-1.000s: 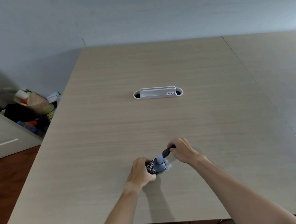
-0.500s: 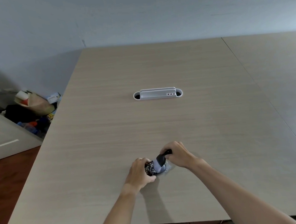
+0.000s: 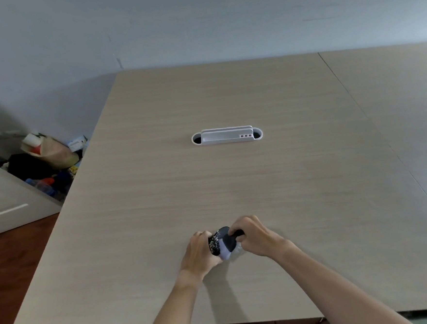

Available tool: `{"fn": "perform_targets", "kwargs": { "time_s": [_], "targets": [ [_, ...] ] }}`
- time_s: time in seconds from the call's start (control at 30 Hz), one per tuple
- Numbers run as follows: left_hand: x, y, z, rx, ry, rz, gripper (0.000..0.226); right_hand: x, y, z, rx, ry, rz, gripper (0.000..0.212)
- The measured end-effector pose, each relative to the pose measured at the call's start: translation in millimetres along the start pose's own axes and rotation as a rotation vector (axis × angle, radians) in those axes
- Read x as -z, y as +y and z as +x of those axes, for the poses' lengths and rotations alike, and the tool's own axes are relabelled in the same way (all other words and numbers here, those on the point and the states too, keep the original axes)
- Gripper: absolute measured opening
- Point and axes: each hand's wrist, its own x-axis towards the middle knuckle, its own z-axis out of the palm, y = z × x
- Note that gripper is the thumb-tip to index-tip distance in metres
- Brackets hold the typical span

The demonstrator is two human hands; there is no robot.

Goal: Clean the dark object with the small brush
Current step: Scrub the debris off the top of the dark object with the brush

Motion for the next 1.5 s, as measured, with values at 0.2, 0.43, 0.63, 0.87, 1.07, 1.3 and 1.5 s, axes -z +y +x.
{"fn": "perform_targets", "kwargs": {
  "time_s": [0.2, 0.43, 0.63, 0.87, 1.07, 1.3, 1.5],
  "targets": [
    [-2, -2, -2, 0.063, 0.034, -0.097, 0.045, 13, 5, 3, -0.054, 0.100, -0.005, 0.036],
    [1, -1, -2, 0.079, 0.004, -0.117, 0.045, 6, -5, 19, -0.104, 0.013, 0.025, 0.025],
    [0, -1, -1, 0.095, 0.012, -0.161, 0.055, 20, -7, 32, -0.226, 0.157, -0.085, 0.026],
    [4, 3, -4, 0.118, 0.018, -0.173, 0.044, 6, -14, 33, -0.164, 0.041, 0.062, 0.030],
    [4, 3, -6, 0.075, 0.057, -0.195, 0.047, 19, 8, 18, -0.271, 0.156, 0.055, 0.027],
    [5, 6, -3, 0.034, 0.045, -0.118, 0.026, 10, 17, 4, -0.312, 0.073, 0.066, 0.030],
    [2, 3, -4, 0.063, 0.061, -0.144, 0.041, 9, 0, 12, -0.207, 0.144, 0.115, 0.018]
  ]
}}
